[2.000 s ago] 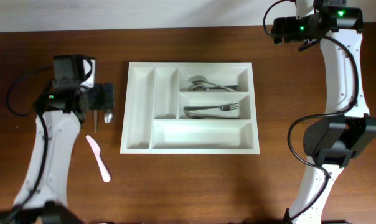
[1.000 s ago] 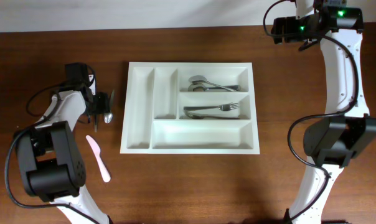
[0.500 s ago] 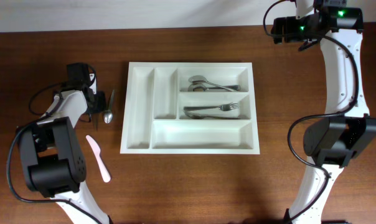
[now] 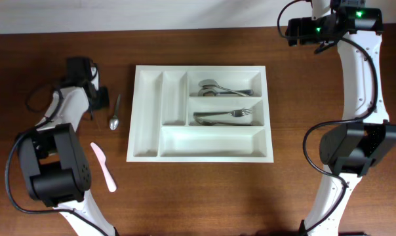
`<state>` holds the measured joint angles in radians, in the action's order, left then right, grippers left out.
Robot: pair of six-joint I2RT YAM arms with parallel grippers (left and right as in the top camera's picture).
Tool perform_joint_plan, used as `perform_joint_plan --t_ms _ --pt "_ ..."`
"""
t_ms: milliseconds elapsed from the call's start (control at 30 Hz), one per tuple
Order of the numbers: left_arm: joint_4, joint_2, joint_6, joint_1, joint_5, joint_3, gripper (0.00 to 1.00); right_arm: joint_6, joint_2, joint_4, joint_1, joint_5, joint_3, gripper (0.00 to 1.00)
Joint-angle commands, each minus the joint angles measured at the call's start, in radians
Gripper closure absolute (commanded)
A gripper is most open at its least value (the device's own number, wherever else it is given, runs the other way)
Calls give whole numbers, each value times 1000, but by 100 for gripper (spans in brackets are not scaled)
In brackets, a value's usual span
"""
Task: Pack container
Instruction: 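Reach the left gripper to the spoon on the left and grasp it, then carry the spoon with the left gripper into the narrow left compartment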
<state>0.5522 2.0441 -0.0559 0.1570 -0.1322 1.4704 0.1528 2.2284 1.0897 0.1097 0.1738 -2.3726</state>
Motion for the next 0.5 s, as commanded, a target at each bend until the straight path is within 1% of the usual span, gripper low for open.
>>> perform_joint_plan --t_ms 0,200,367,467 --pt "26 -63 -1 -27 -1 114 98 -12 -5 -2 -4 -2 -4 1" --pt "102 -94 8 -141 71 206 98 -12 -5 -2 -4 -2 -4 1" --pt "115 -92 110 -266 93 207 98 -12 -5 -2 -4 -2 -4 1" --pt "112 -92 139 -337 92 207 98 -12 -5 -2 -4 -2 -4 1"
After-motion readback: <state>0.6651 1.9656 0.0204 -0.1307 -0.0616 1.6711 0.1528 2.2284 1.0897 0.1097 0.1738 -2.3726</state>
